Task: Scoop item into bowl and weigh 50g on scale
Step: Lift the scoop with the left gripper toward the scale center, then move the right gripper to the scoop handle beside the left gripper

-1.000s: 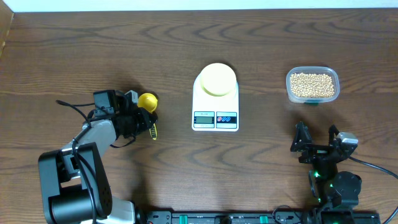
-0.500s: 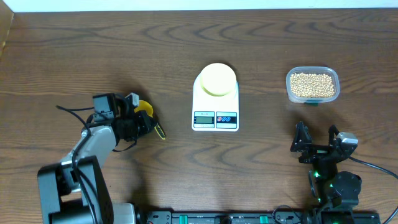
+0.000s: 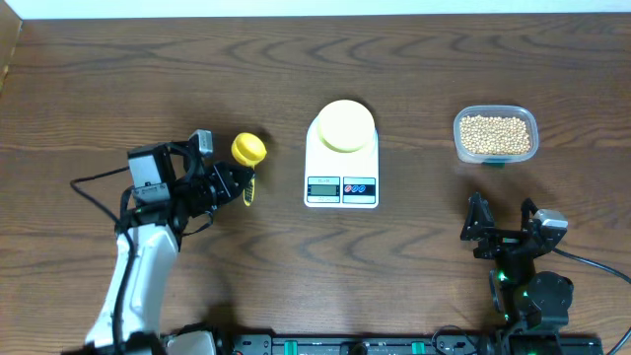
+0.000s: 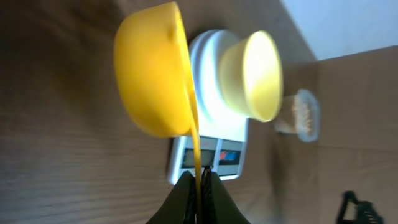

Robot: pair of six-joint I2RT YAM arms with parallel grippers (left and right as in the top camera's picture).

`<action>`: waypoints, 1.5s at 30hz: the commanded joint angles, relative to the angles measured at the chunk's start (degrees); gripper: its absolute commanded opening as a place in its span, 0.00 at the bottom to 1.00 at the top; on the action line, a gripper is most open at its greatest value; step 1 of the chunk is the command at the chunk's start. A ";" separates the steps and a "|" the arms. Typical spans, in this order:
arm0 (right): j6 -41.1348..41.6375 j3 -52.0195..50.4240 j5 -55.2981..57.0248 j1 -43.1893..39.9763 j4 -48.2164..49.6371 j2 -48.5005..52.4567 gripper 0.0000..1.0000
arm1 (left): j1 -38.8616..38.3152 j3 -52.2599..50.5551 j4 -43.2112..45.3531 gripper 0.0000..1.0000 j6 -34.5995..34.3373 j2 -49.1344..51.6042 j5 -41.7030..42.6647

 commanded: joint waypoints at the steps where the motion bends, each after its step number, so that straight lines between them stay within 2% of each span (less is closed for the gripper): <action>1: 0.57 -0.13 0.46 0.57 -0.24 -0.17 0.99 | -0.22 -0.17 1.18 0.07 -6.03 -5.33 3.98; 5: 0.55 -0.13 1.27 0.57 -0.24 -0.17 0.99 | -0.22 -0.17 8.02 0.06 -14.32 -11.17 9.44; 10: 1.77 -0.13 1.29 0.57 1.46 -0.17 0.99 | -0.22 -0.17 13.49 0.07 -21.84 -18.14 9.64; 11: 6.84 -0.13 -0.04 0.59 5.40 -0.17 0.99 | -0.24 -0.17 14.32 0.07 -22.38 -19.87 9.64; 13: 22.73 -0.13 -9.07 0.57 11.58 -0.17 0.99 | -0.24 -0.17 15.82 0.07 -24.13 -22.51 9.64; 15: 37.40 -0.13 -16.11 0.59 14.03 -0.17 0.99 | -0.24 -0.17 18.08 0.07 -26.36 -24.30 9.62; 17: 47.04 -0.13 -15.19 0.57 16.24 -0.17 0.99 | -0.55 -0.17 21.35 0.07 -30.21 -26.21 9.60; 21: 45.40 0.15 -15.85 0.57 30.58 0.15 0.99 | -3.10 -0.17 25.31 0.07 -33.77 -27.23 8.66; 22: 44.59 1.99 -16.11 0.57 33.24 0.92 0.99 | -4.72 -0.17 25.90 0.07 -35.58 -27.28 6.03; 24: 41.44 6.08 -17.92 0.57 31.63 2.84 0.99 | -6.32 -0.17 25.88 0.07 -37.09 -27.26 2.91; 25: 36.74 9.94 -20.17 0.57 29.14 4.98 0.99 | -7.54 -0.17 25.90 0.07 -37.59 -27.28 0.83; 27: 25.11 21.20 -24.00 0.57 17.55 12.09 0.99 | -10.14 -0.17 26.27 0.07 -37.59 -27.28 -2.19; 30: 14.49 36.22 -25.75 0.57 -0.57 22.60 0.99 | -12.76 -0.17 27.74 0.07 -39.50 -27.26 -4.35; 33: 9.07 49.92 -28.65 0.57 -15.89 34.05 0.99 | -15.37 -0.17 31.43 0.07 -42.80 -27.26 -7.28; 35: 8.50 55.32 -33.53 0.57 -19.85 39.85 0.99 | -16.90 -0.17 33.70 0.07 -44.63 -27.26 -9.77; 39: 9.70 58.71 -47.95 0.57 -17.22 48.28 0.99 | -21.00 -0.17 35.10 0.07 -44.89 -27.21 -15.15; 40: 12.17 58.71 -49.77 0.59 -16.41 49.20 0.99 | -21.73 -0.17 35.10 0.07 -44.89 -27.17 -16.09; 41: 19.69 58.71 -53.72 0.63 -15.34 51.49 0.99 | -24.15 -0.17 35.10 0.07 -44.96 -26.86 -19.41; 43: 24.28 58.71 -56.72 0.98 -14.12 53.53 0.97 | -26.29 -0.17 35.17 0.07 -45.07 -26.43 -23.32; 45: 25.24 58.71 -60.22 2.71 -11.04 55.74 0.94 | -28.96 -0.17 36.63 0.07 -45.07 -25.66 -28.20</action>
